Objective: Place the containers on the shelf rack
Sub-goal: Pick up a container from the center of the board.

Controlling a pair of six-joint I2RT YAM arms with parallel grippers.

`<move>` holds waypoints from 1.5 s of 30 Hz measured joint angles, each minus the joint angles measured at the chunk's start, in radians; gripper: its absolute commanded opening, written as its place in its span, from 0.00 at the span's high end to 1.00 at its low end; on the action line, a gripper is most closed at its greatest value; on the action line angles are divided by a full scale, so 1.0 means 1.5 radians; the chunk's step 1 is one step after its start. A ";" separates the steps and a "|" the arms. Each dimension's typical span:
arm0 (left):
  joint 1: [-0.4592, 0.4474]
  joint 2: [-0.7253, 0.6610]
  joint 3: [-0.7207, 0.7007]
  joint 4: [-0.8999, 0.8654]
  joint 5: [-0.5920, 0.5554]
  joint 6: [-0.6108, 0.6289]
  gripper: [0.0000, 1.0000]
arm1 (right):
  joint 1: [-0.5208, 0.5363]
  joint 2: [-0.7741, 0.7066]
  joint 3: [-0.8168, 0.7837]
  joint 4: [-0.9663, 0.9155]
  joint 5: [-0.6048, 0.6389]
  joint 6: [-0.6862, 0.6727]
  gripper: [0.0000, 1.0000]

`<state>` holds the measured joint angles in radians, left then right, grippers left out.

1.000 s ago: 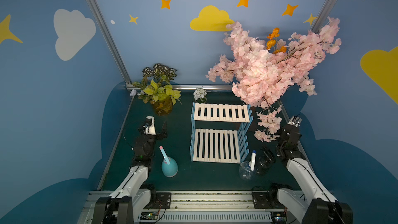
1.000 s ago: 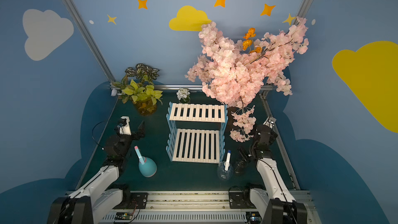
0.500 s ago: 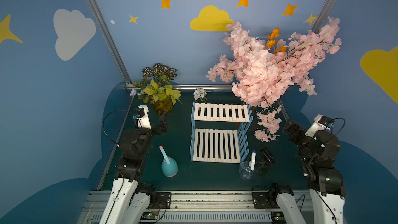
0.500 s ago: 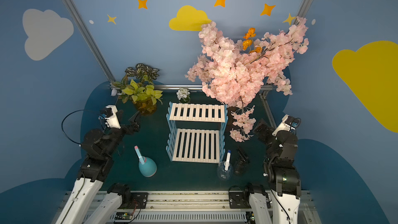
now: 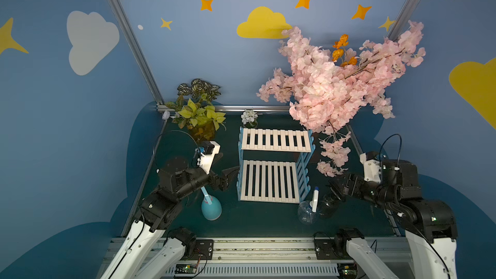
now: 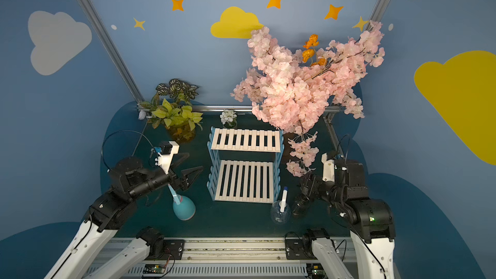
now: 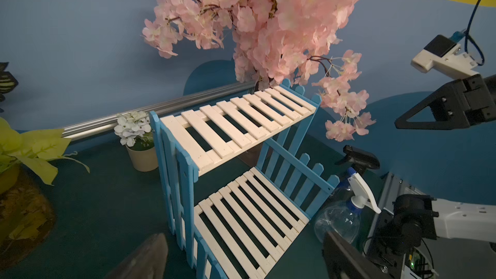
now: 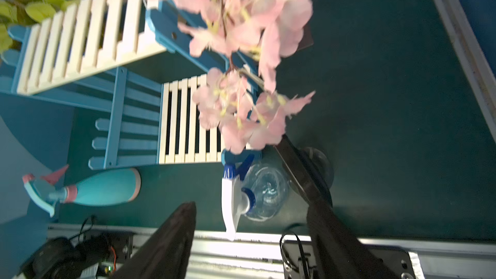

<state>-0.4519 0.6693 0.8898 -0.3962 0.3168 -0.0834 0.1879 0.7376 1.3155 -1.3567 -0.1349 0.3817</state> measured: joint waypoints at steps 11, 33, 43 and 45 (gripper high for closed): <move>-0.072 0.002 -0.059 0.020 0.049 0.017 0.05 | 0.487 0.098 -0.034 -0.035 0.239 0.181 0.30; -0.087 -0.011 -0.077 0.062 0.047 0.023 0.04 | 0.571 0.165 -0.210 0.036 0.362 0.429 0.41; -0.088 -0.004 -0.077 0.063 0.043 0.022 0.04 | 0.580 0.173 -0.213 0.038 0.356 0.435 0.92; -0.088 -0.004 -0.077 0.063 0.042 0.022 0.04 | 0.580 0.174 -0.203 0.027 0.356 0.430 1.00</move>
<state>-0.5835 0.6636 0.7738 -0.3019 0.3805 -0.0498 1.0576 0.9989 1.0111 -1.3155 0.3988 1.0260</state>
